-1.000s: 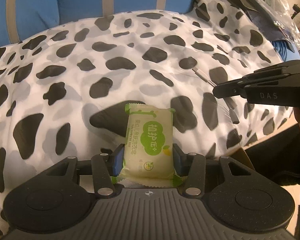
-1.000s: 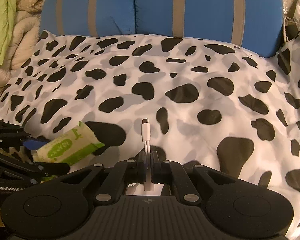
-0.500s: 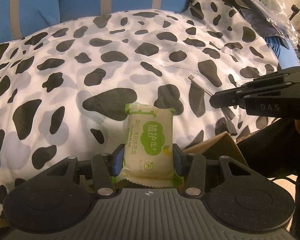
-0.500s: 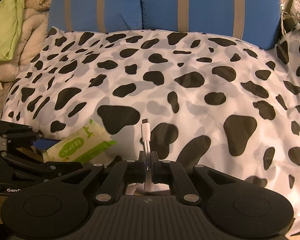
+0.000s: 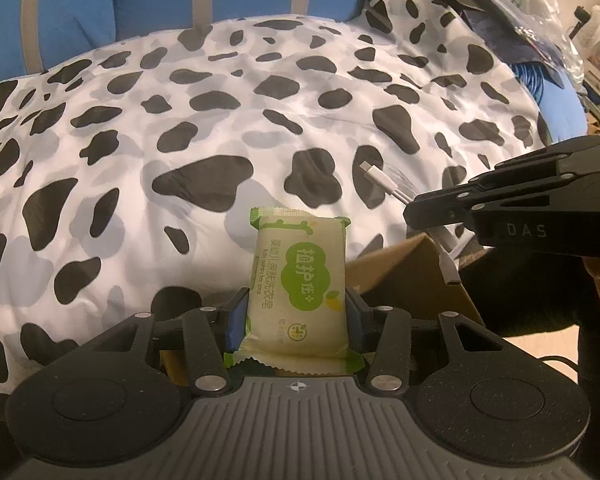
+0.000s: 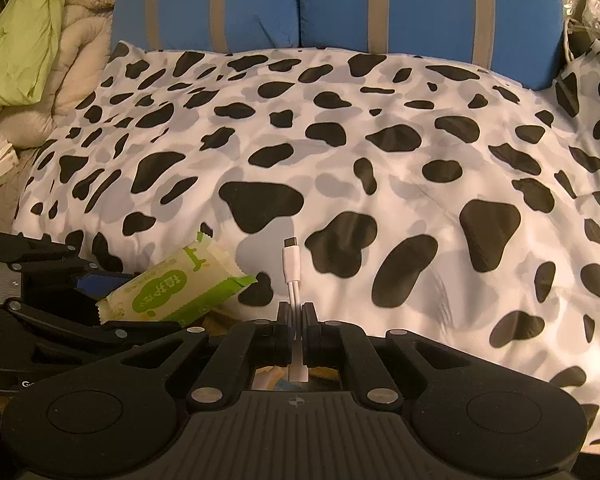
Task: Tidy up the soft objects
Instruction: 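Carry the wipes packet with the left gripper while the right gripper carries the cable to the box, then release the wipes packet into the box with the left gripper while the right gripper releases the cable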
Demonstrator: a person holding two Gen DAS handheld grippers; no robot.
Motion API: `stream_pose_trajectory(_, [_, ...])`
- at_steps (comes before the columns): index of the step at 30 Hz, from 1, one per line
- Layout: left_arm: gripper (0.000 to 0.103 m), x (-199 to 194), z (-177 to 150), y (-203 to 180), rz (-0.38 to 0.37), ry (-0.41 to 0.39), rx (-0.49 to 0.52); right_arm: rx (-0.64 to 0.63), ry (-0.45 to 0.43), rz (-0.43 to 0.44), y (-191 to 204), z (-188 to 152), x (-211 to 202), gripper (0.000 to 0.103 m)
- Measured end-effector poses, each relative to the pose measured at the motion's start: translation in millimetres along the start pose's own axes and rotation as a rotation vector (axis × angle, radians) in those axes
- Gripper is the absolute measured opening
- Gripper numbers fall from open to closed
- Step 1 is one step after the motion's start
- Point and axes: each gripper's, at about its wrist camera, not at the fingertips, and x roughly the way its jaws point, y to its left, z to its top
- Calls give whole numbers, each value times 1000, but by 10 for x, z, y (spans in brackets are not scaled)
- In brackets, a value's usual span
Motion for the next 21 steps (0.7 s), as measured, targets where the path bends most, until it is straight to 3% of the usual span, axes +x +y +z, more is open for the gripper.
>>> stream_pose_trajectory(6, [47,1,-83,0,-21,34,-12,36,70,-7,-10,-102,39,7])
stream_pose_trajectory(12, [47,77,-153,8,-70,117,-26,50,166,11,26,-220,119,6])
stream_pose_trajectory(21, [47,203,-192,-7,-68,211,-31,28,292,-6,67,-305,279,9])
